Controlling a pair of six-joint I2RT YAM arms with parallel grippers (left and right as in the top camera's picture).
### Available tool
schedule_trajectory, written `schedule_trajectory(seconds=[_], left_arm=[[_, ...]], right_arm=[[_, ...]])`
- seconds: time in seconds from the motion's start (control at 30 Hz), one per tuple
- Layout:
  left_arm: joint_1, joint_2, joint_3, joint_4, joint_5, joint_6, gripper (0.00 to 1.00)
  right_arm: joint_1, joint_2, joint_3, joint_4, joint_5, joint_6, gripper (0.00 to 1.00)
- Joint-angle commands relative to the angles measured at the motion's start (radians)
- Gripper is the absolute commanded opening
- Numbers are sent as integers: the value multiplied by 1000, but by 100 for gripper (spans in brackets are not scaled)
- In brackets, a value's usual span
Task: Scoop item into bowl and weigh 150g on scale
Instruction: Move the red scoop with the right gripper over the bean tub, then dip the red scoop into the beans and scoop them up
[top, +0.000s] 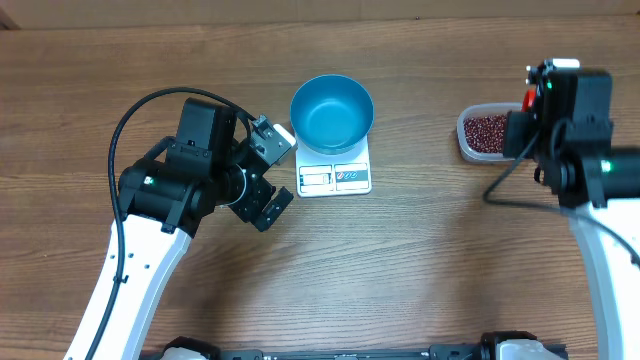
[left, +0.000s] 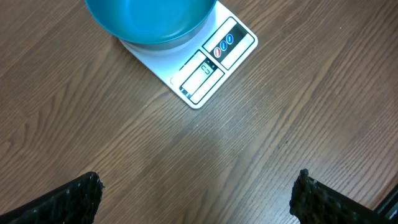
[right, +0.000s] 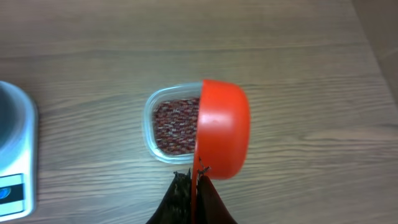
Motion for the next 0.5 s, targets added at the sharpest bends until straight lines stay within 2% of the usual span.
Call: schedule_trajectory(seconds=[0.0,0.23,0.47], left_arm=[[4,6,-2,-1,8,12,100],[4,6,-2,0,7,12,100],[4,6,-2,0,7,12,100]], right_arm=[[-3,112,127,-44,71,-51,4],[-3,296,167,-67,116,-126,3],[-14,397,165,-66,158,-164,4]])
